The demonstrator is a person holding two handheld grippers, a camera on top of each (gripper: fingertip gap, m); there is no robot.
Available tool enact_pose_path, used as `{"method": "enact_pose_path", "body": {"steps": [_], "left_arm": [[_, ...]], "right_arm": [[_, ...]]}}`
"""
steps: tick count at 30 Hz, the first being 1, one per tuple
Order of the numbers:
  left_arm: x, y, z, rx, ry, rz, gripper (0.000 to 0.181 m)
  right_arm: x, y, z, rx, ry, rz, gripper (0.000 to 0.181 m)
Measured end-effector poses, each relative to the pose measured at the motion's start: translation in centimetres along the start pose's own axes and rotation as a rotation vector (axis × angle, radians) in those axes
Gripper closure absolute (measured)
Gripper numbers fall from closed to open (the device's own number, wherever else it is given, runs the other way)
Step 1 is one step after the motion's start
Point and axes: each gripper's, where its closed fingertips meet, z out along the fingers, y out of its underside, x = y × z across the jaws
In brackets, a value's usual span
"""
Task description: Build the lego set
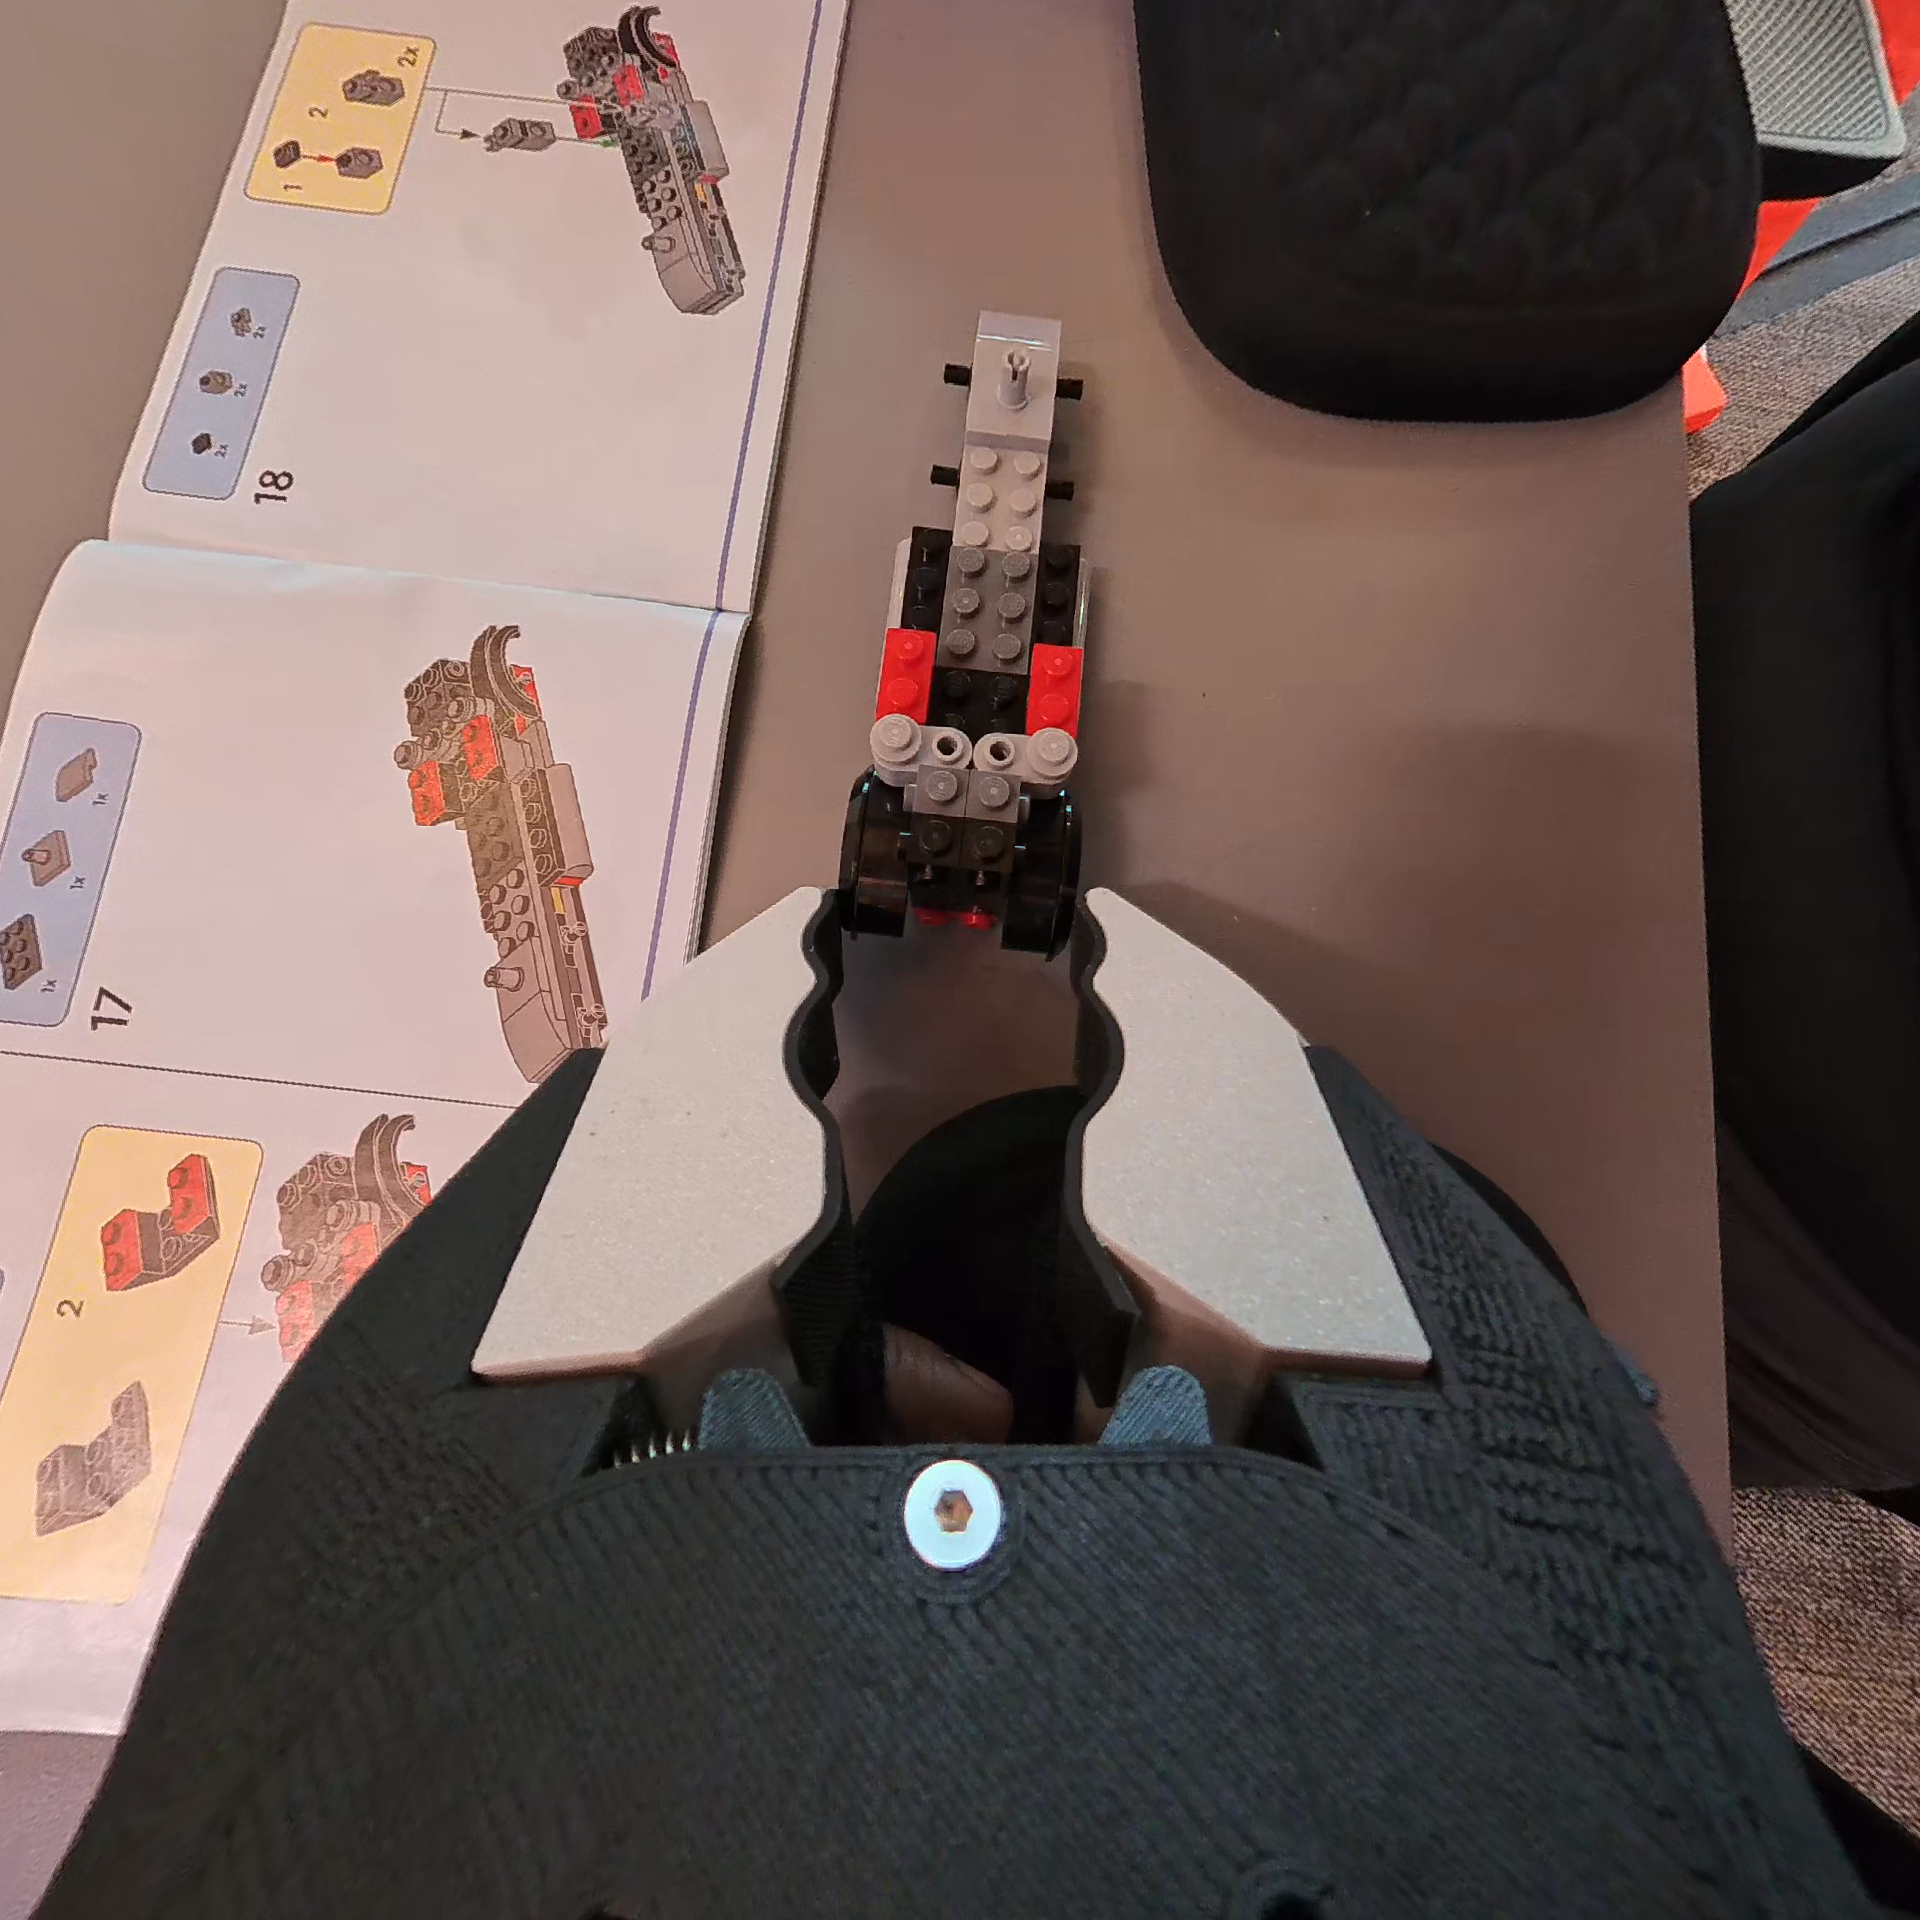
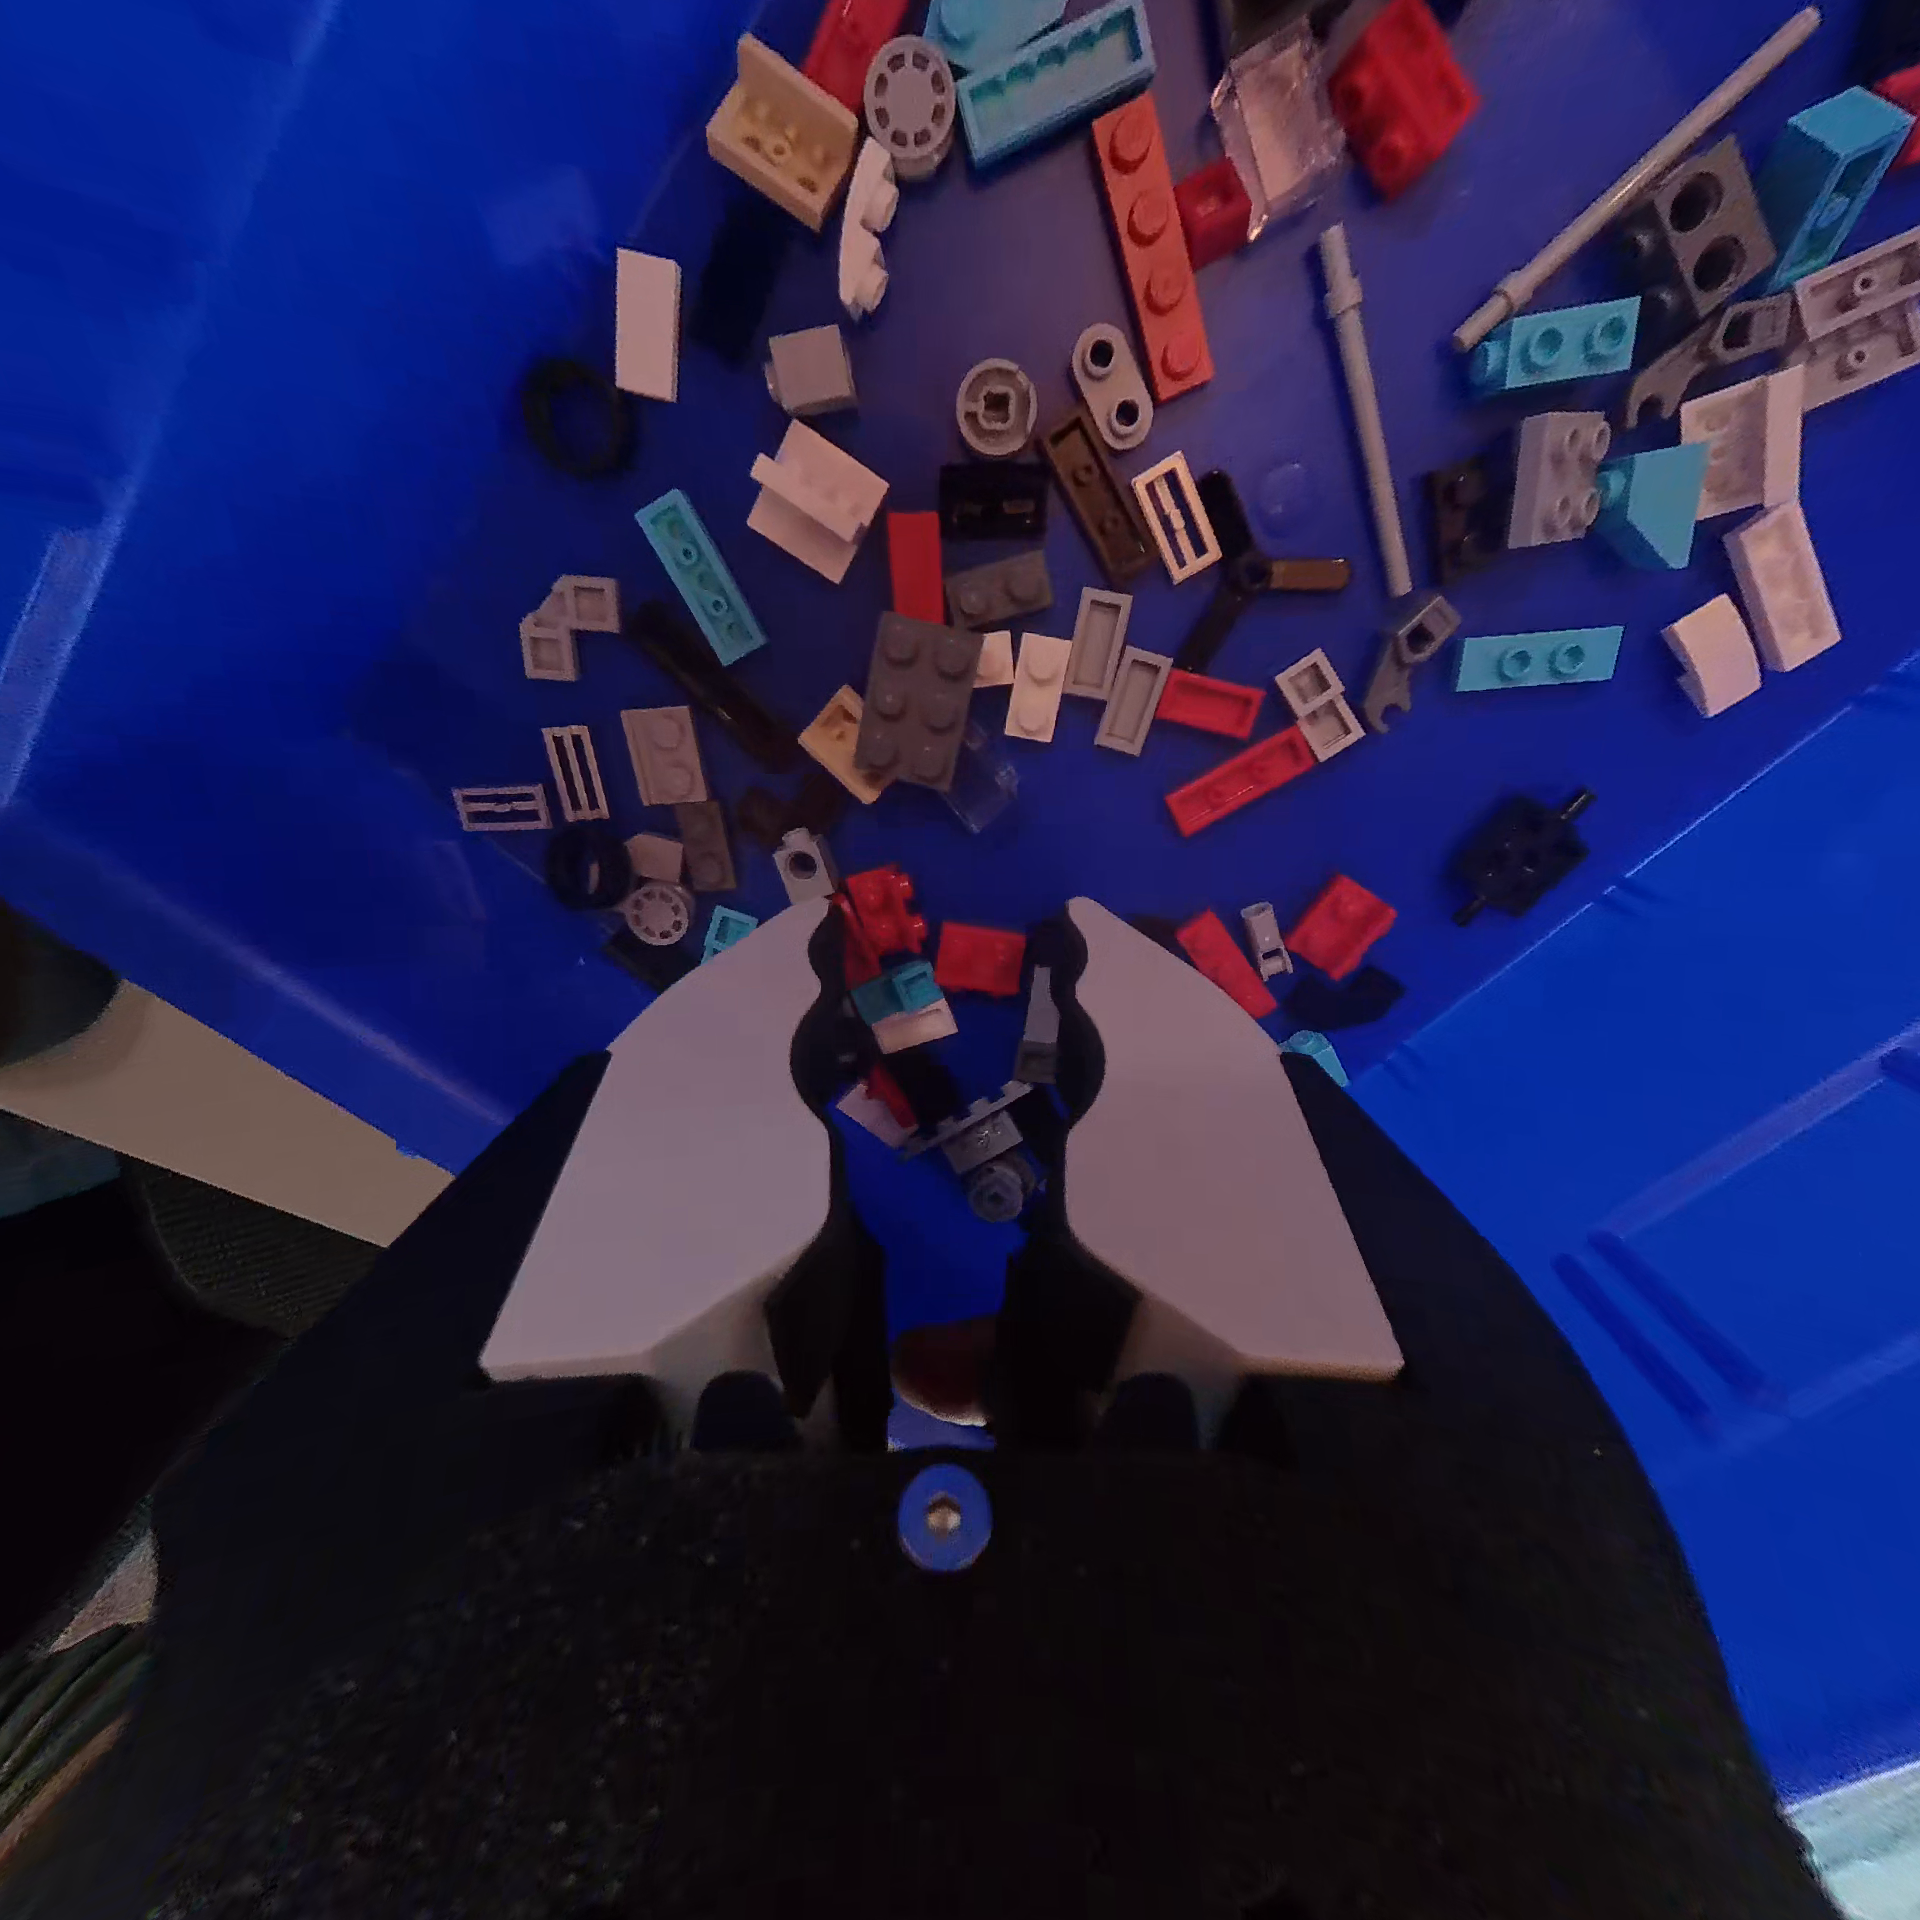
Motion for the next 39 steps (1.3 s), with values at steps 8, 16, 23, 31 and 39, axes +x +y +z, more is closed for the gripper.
{"method": "enact_pose_path", "body": {"steps": [8, 16, 23, 31, 39], "left_arm": [[0.0, 0.0, 0.0, -0.003, -0.007, 0.006, 0.139], [0.0, 0.1, 0.0, -0.005, -0.005, 0.004, 0.139], [-0.1, 0.3, 0.2, -0.028, -0.014, 0.005, 0.138], [0.0, 0.1, 0.0, -0.004, -0.029, 0.024, 0.133], [0.2, 0.1, 0.0, -0.011, 0.034, -0.023, 0.13]], "right_arm": [[-1.1, -0.3, 0.3, 0.019, -0.063, -0.001, 0.162], [-1.3, -0.5, 0.3, 0.052, -0.053, -0.019, 0.167], [-1.3, -0.5, 0.3, 0.091, -0.04, -0.022, 0.167], [-1.1, -1.6, -0.6, 0.185, -0.004, -0.049, 0.174], [1.3, -1.2, -3.4, 0.362, 0.16, -0.015, 0.168]]}}
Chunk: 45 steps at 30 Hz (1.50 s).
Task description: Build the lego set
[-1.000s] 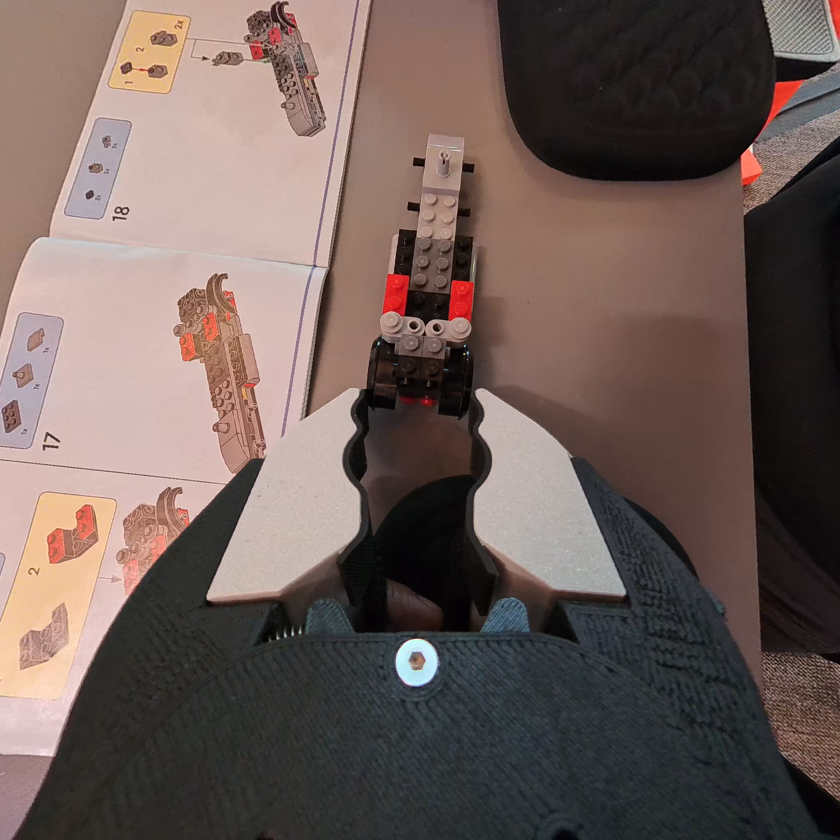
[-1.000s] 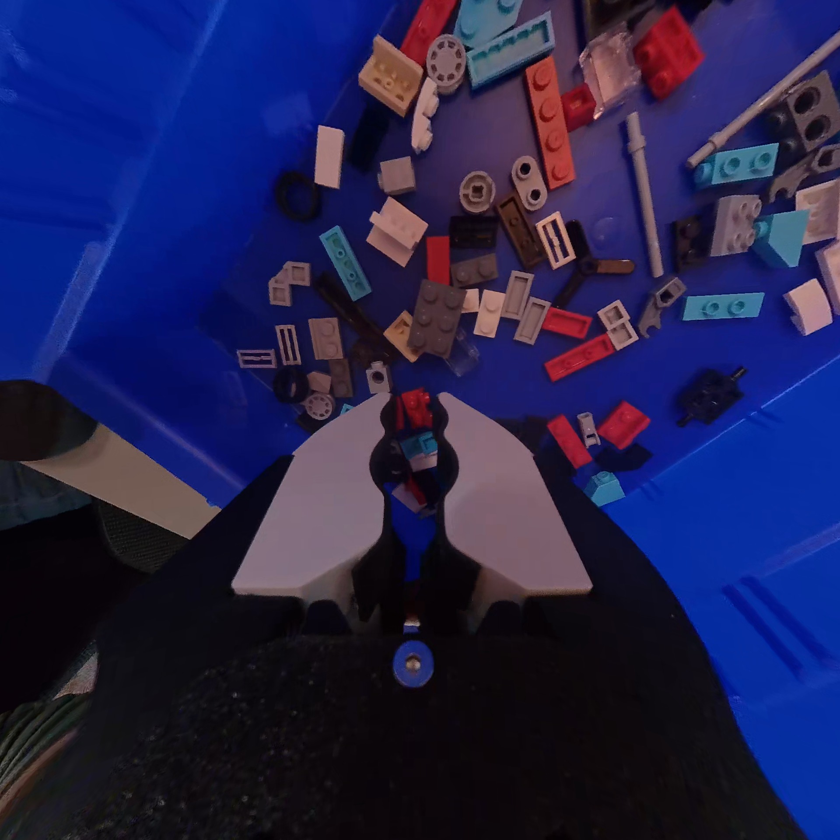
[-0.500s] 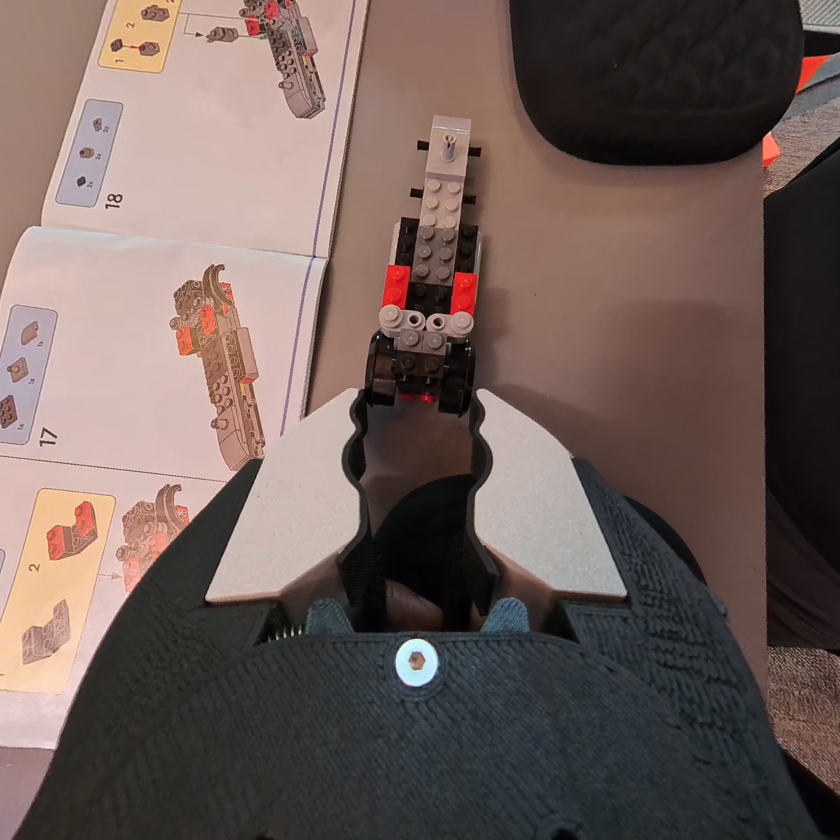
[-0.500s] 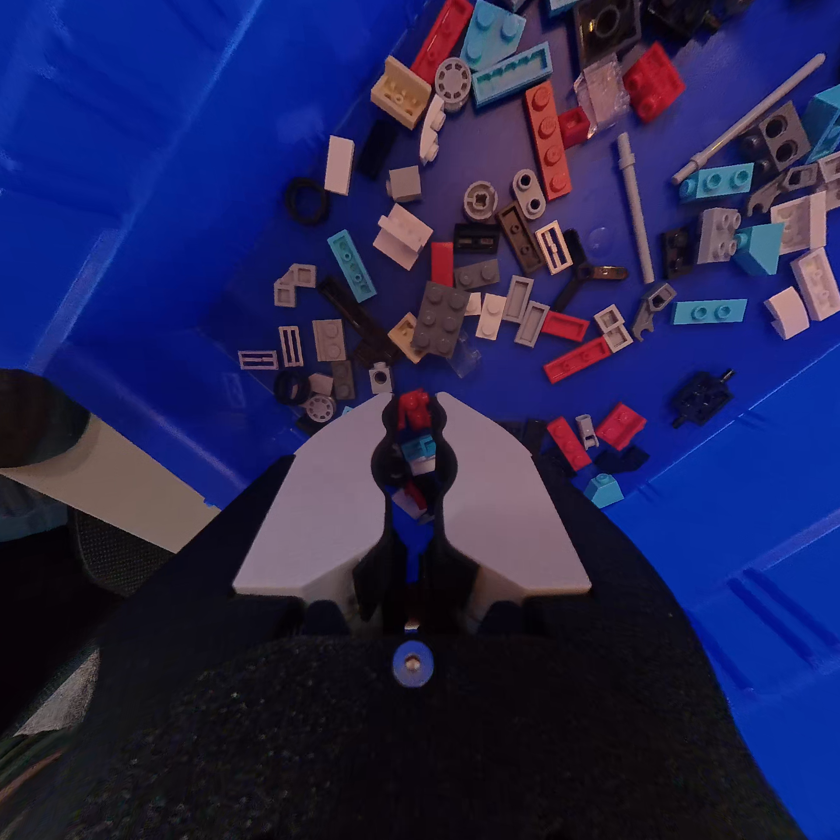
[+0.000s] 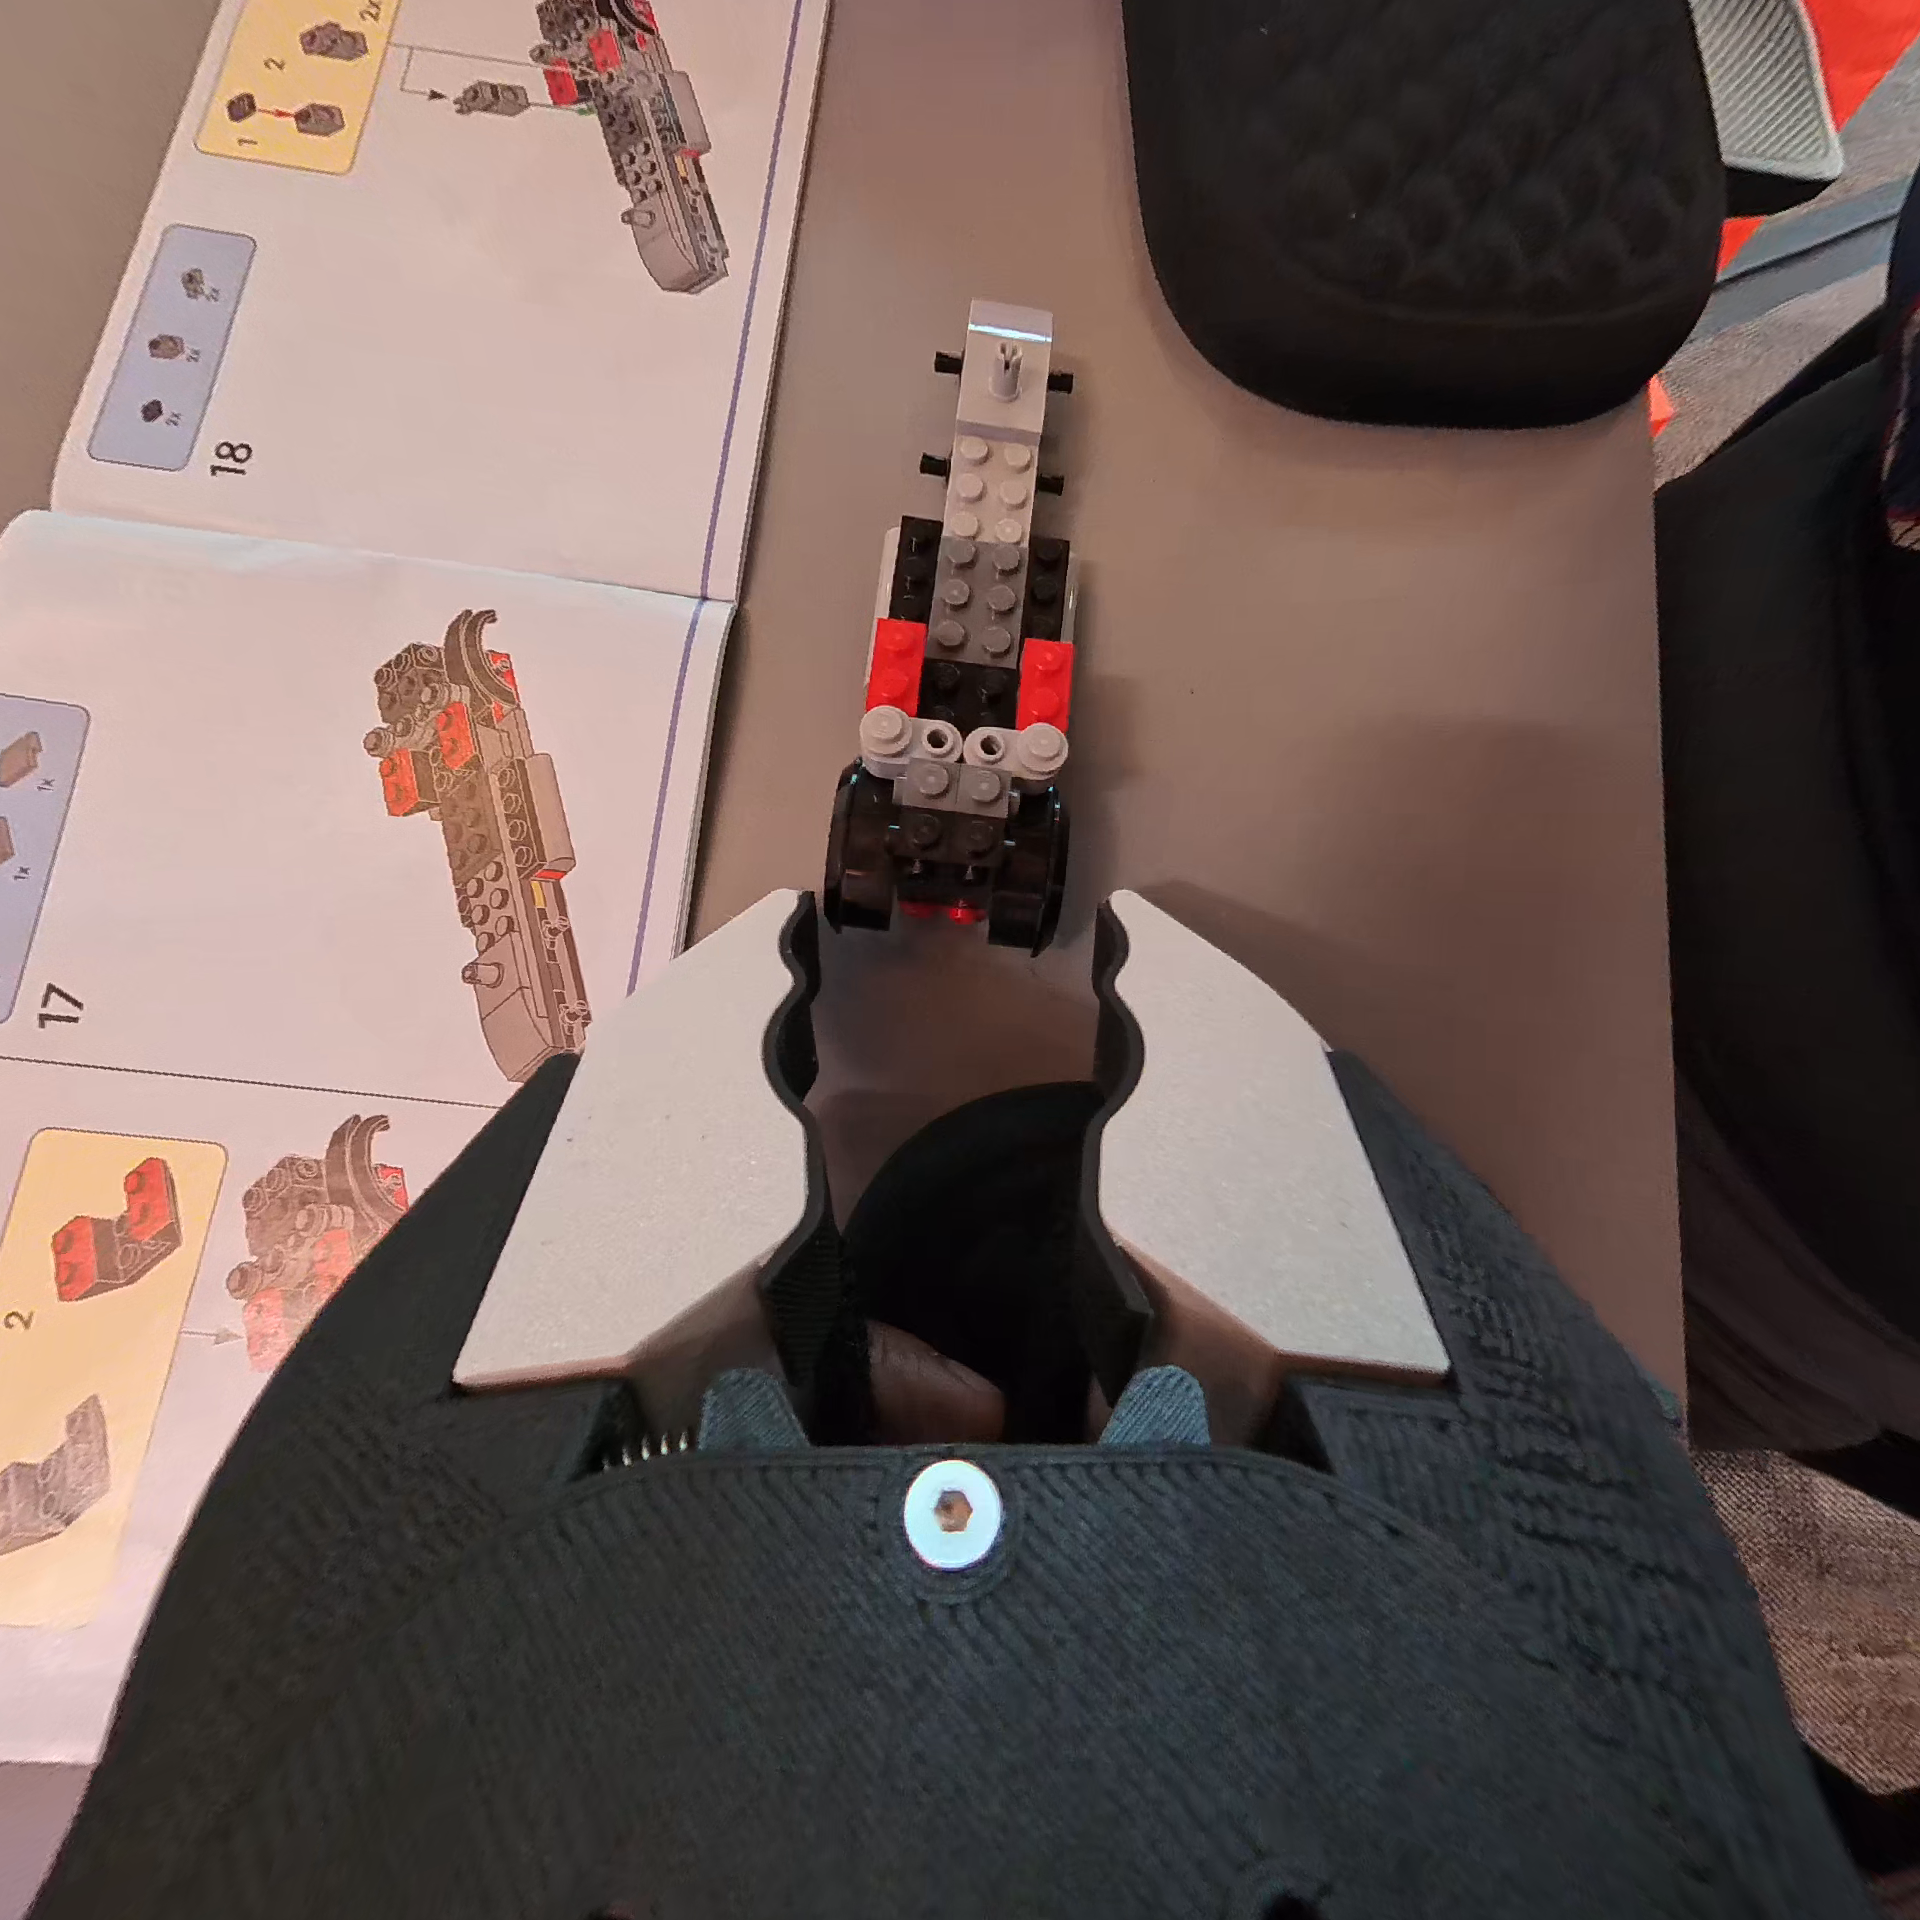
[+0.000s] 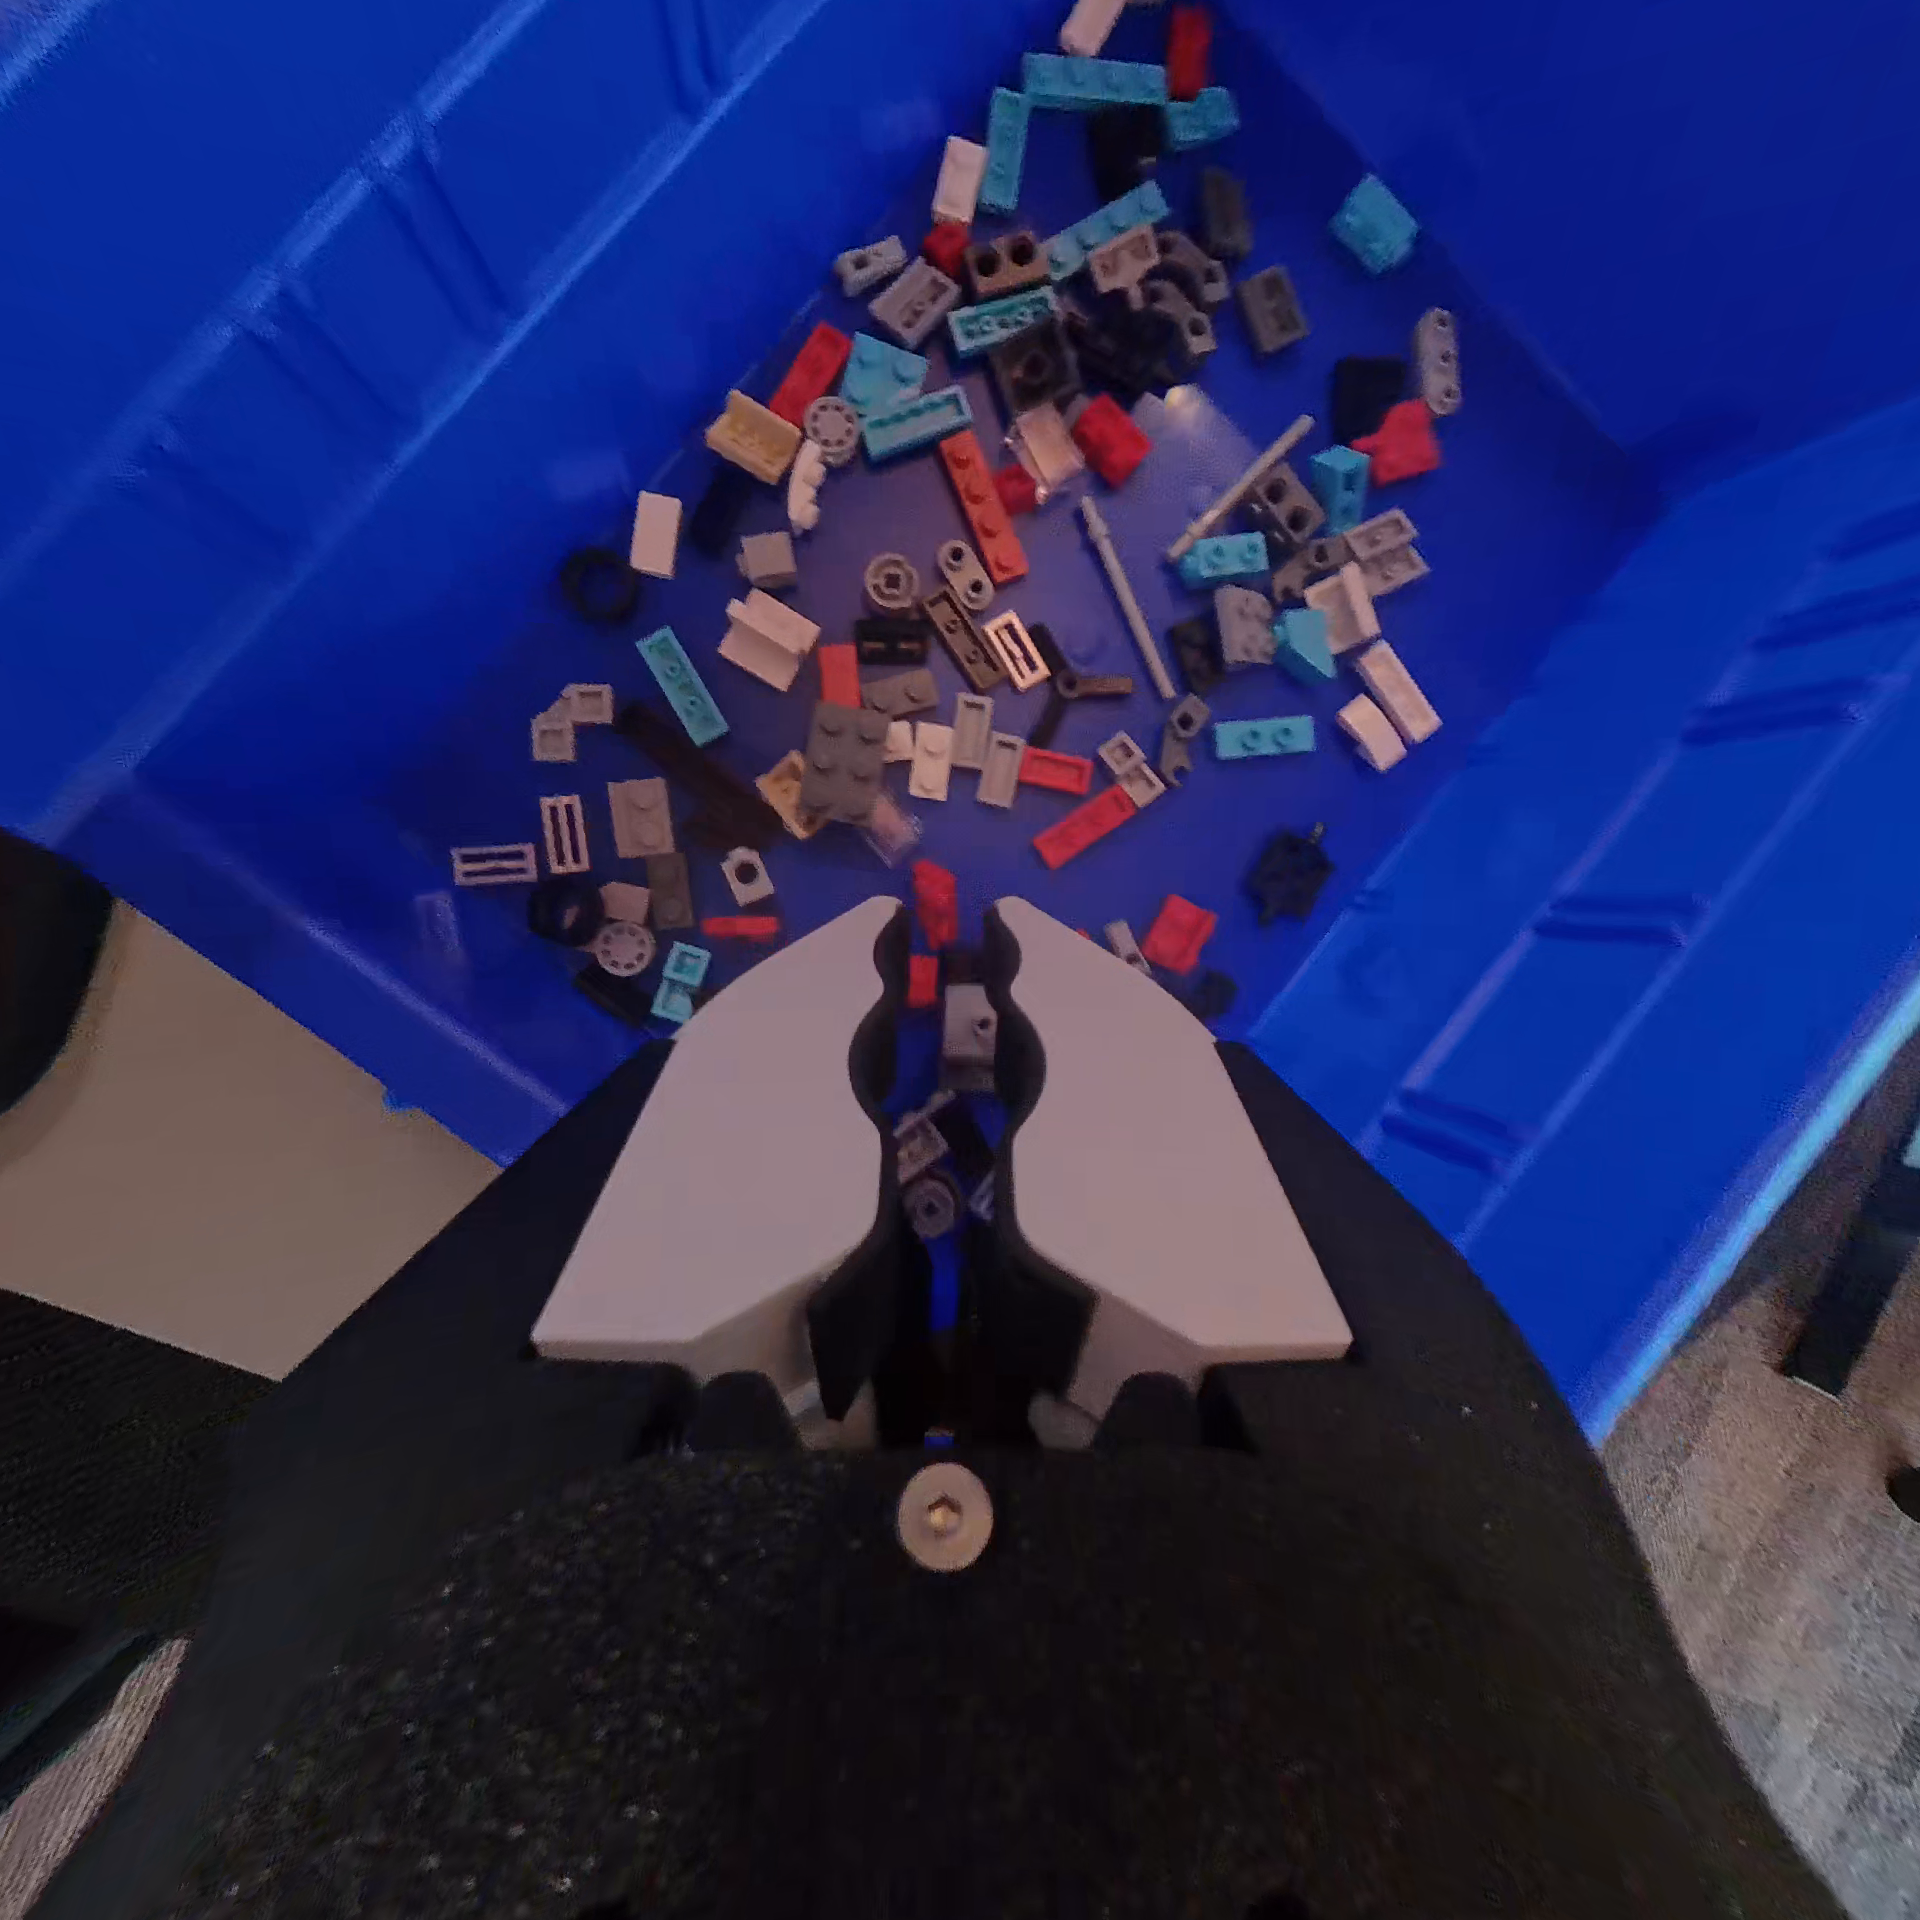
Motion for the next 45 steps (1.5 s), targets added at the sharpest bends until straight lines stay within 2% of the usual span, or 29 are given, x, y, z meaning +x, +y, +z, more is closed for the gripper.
{"method": "enact_pose_path", "body": {"steps": [2, 4, 7, 8, 10, 11, 12, 14, 15, 18, 21, 25, 28, 31, 38, 41, 45], "left_arm": [[0.0, -0.1, -0.1, 0.014, 0.006, -0.007, 0.13], [0.0, -0.3, -0.3, 0.031, 0.012, -0.011, 0.128], [-0.1, -0.5, -0.5, 0.052, 0.015, -0.03, 0.126], [-0.1, -0.6, -0.5, 0.054, 0.017, -0.037, 0.125], [-0.2, -0.5, -0.5, 0.047, 0.019, -0.046, 0.125], [-0.2, -0.4, -0.4, 0.04, 0.019, -0.044, 0.125], [-0.1, -0.4, -0.3, 0.033, 0.018, -0.039, 0.124], [-0.1, -0.2, -0.2, 0.02, 0.008, -0.027, 0.124], [-0.2, -0.2, -0.2, 0.017, 0.0, -0.021, 0.124], [-0.2, -0.2, -0.2, 0.019, -0.031, 0.006, 0.124], [-0.3, -0.2, -0.2, 0.026, -0.06, 0.03, 0.124], [-0.2, -0.3, -0.3, 0.038, -0.078, 0.058, 0.124], [-0.1, -0.5, -0.5, 0.057, -0.078, 0.07, 0.124], [0.0, -0.6, -0.6, 0.069, -0.063, 0.063, 0.124], [-0.1, -0.7, -0.6, 0.079, -0.079, 0.073, 0.124], [-0.1, -0.6, -0.6, 0.077, -0.078, 0.069, 0.124], [-0.2, -0.6, -0.5, 0.076, -0.064, 0.046, 0.124]], "right_arm": [[0.8, 0.4, -1.2, 0.028, 0.077, 0.013, 0.161], [2.2, 0.3, -3.2, 0.101, 0.207, 0.029, 0.141], [5.0, 0.0, -7.0, 0.262, 0.401, 0.131, 0.133], [6.1, 0.6, -7.8, 0.274, 0.445, 0.193, 0.128], [7.7, 2.9, -7.8, 0.19, 0.478, 0.313, 0.111], [7.9, 4.1, -7.0, 0.127, 0.454, 0.353, 0.111], [7.6, 4.8, -5.8, 0.075, 0.396, 0.37, 0.122], [5.5, 5.3, -3.4, 0.008, 0.232, 0.373, 0.156], [5.2, 5.6, -3.0, -0.038, 0.24, 0.372, 0.162], [2.1, 3.7, -2.8, -0.019, 0.173, 0.354, 0.157], [-0.7, 2.5, -2.2, -0.085, 0.153, 0.335, 0.153], [-5.3, 1.7, -2.2, -0.14, 0.059, 0.288, 0.148], [-8.1, 1.5, -2.5, -0.151, -0.015, 0.23, 0.152], [-8.4, 1.8, -3.5, -0.185, -0.007, 0.205, 0.151], [-7.0, 0.0, -7.1, -0.085, 0.069, 0.159, 0.15], [-6.9, -2.2, -8.0, 0.023, 0.078, 0.017, 0.148], [-9.5, -4.9, -7.6, 0.177, -0.053, -0.218, 0.15]]}}
